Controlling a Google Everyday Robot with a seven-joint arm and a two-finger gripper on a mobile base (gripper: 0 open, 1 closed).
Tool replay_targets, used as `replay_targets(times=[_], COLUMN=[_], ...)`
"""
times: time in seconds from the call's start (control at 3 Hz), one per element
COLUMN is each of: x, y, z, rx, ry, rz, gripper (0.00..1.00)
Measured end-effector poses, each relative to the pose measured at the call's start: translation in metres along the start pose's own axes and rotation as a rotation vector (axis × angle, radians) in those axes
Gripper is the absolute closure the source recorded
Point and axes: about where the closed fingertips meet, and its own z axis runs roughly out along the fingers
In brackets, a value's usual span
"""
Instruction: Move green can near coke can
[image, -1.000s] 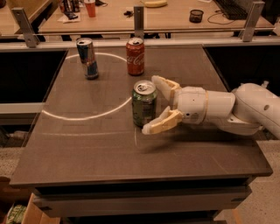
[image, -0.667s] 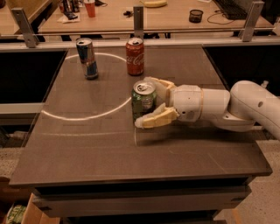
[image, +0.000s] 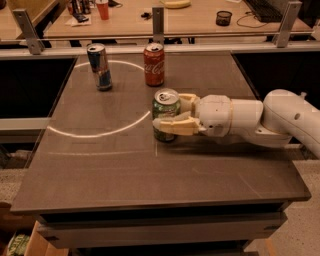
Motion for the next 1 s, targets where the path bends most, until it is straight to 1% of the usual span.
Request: replay_targets(times=[0.33,0.67,1.0], x=[0.002,0.001,0.002], y=[-0.008,-0.008,-0.007], z=[-0.027,-0.069,-0.114], rx=[0.075,0.165,0.305], ry=[0.034,0.083,0.149], rz=[-0.001,0.001,0.011], gripper=[0.87,1.0,1.0])
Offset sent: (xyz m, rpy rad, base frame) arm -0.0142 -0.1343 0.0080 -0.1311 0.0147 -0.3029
